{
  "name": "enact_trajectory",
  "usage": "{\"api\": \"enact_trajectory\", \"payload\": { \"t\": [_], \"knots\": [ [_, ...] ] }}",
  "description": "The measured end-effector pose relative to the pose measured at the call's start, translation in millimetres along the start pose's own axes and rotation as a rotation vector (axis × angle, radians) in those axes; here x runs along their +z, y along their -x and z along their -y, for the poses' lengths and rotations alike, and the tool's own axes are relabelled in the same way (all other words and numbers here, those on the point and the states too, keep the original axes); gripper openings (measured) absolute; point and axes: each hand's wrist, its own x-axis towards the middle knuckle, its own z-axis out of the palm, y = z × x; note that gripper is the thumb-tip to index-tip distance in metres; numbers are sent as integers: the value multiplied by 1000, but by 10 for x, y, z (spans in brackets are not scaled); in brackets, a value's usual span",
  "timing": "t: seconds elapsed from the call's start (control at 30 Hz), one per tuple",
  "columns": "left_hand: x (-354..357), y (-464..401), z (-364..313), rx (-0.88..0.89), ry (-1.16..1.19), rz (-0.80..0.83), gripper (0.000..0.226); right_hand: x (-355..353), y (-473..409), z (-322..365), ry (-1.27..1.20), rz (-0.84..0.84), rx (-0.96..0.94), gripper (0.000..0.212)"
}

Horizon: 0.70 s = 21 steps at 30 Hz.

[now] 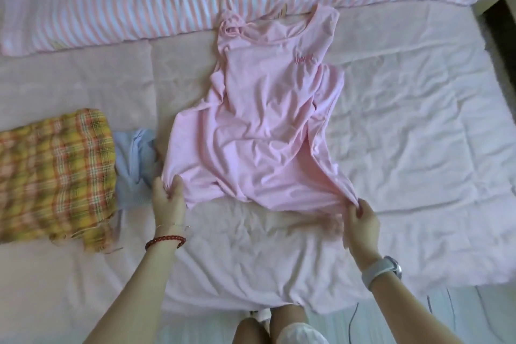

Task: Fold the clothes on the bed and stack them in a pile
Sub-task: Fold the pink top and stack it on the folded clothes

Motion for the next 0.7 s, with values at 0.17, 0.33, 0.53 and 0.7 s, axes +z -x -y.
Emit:
{"api": "enact_trajectory", "payload": {
  "t": [0.17,0.33,0.53,0.7],
  "knots": [
    [-425,354,-144,-34,-25,75,10,-584,1,172,-32,-129,-99,34],
    [-760,758,268,-79,-324,284,23,-1101,195,-159,181,-56,25,20],
    [-845,1216,1027,-292,-678,358,39,-1193,397,-921,428,7,205,28],
    [-710,1251,978,-110,-880,359,47,-923,468,-996,653,143,121,48]
  ]
}}
